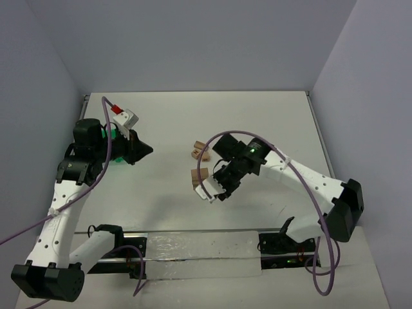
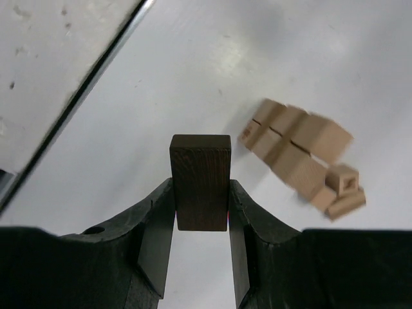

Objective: Build the wood block tower

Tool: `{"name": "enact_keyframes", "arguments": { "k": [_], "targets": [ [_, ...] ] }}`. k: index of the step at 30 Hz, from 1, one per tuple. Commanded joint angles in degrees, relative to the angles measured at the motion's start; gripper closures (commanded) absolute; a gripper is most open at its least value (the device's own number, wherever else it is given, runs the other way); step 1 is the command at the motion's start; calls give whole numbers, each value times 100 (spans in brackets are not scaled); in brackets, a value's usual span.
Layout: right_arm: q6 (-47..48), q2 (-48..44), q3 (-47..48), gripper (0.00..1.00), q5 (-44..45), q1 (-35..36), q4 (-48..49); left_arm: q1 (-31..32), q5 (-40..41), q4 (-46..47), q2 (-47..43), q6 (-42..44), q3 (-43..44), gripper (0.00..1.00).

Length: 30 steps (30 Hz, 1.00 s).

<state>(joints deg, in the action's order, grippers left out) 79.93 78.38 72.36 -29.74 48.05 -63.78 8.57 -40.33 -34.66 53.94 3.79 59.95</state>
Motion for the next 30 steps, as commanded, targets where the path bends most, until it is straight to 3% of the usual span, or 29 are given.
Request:
{"name": "enact_keyframes", "arguments": {
  "k": [1,7,11,19,27,30],
  "targets": [
    [-1461,-205,176,100,-206,-863,-58,-79,250,-451,195,60,432,87],
    [-2744,268,408,100,-71,-2135,666,-268,270,-333,712,-106,858,88],
    [-3532,1031,642,100,314,-2417,1373,-295,361,-216,974,-179,979,88],
    [-5188,2994,1294,99,729,-2643,3046,-395,521,-181,1291,-217,1201,86],
    [-5453,3868,1567,96,1216,-2625,3706,-501,606,-322,1418,-225,1304,83],
    [-5500,3969,1548,87,1285,-2618,3820,-588,554,-297,1499,-271,1331,83]
  ]
}}
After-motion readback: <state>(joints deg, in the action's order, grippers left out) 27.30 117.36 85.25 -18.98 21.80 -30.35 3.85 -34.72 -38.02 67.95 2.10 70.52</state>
